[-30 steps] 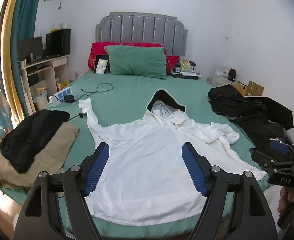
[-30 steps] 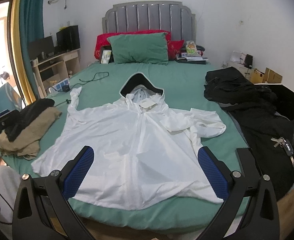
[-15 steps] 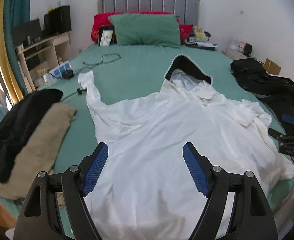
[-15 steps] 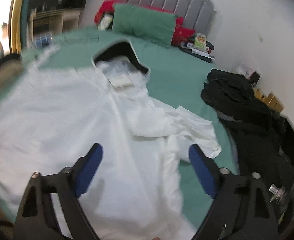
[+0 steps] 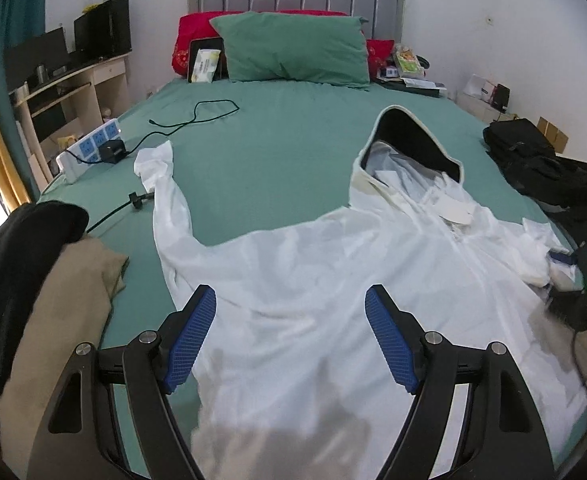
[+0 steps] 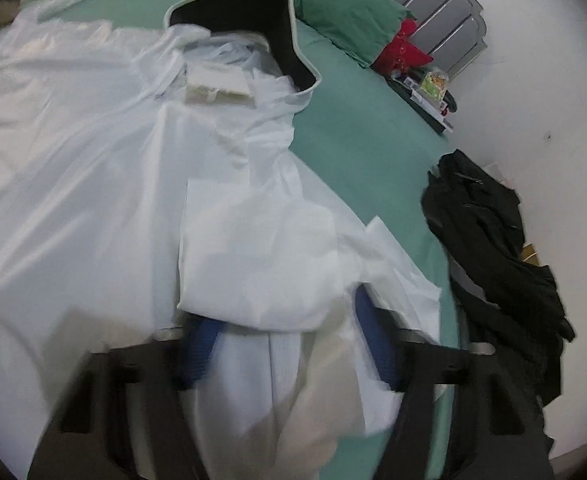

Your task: Fold large clothes

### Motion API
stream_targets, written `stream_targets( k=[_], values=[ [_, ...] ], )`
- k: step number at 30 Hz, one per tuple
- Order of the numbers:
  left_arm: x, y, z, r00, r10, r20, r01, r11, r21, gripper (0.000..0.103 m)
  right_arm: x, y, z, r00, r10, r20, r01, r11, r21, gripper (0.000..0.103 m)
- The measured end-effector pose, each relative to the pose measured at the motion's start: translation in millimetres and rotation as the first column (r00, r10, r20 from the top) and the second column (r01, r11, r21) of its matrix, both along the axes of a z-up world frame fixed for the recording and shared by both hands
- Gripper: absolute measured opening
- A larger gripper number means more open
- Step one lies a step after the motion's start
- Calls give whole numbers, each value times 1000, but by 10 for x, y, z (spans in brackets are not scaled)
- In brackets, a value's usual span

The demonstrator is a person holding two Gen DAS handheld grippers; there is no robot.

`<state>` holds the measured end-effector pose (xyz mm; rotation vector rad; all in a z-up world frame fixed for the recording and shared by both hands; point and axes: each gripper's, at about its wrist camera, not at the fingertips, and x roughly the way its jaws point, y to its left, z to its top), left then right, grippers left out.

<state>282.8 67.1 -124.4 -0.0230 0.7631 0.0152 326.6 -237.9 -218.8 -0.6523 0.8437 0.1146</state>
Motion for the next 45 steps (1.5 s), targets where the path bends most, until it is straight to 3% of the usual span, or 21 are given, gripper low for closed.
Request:
stream_targets(
  k=[4,9,14,18,25,33,38,39,41,42,43,45],
  values=[
    [182,127,-2,999,0,38,-2,998,56,80,124,-74,168,998,-57,41,53,993,105,1],
    [338,400,51,996,43,75,-44,999,22,80,211,115,577,990,-104,92,82,972,218,1],
    [432,663,130,993,52,103,-58,996,61,80,315,760,961,990,-58,127,17,953,303,1],
    [445,1002,200,988,112,104,-113,994,4,80,325,1417,1069,989,21,144,-65,951,302,1],
    [371,1446,360,977,165,132,-153,983,-99,80,331,2256,941,989,111,100,-138,937,321,1],
    [413,1643,310,973,193,123,-177,975,-131,80,388,2675,544,992,124,-24,-106,921,374,2],
    [465,1806,276,968,222,120,-204,968,-146,80,573,2813,147,971,121,-206,-27,912,410,5],
    [479,1849,274,966,230,119,-213,967,-140,80,573,2828,123,968,122,-222,-20,911,411,13],
    [497,1911,282,965,232,118,-218,968,-125,80,537,2849,198,973,121,-197,-31,913,408,38],
    [488,1949,288,963,238,125,-223,967,-123,80,515,2863,283,978,121,-168,-43,911,410,57],
    [477,2003,291,959,252,128,-236,964,-123,80,495,2882,379,983,123,-134,-57,907,417,68],
    [468,2130,296,956,269,115,-251,956,-152,80,460,2984,619,989,144,-29,-117,891,439,76]
  ],
)
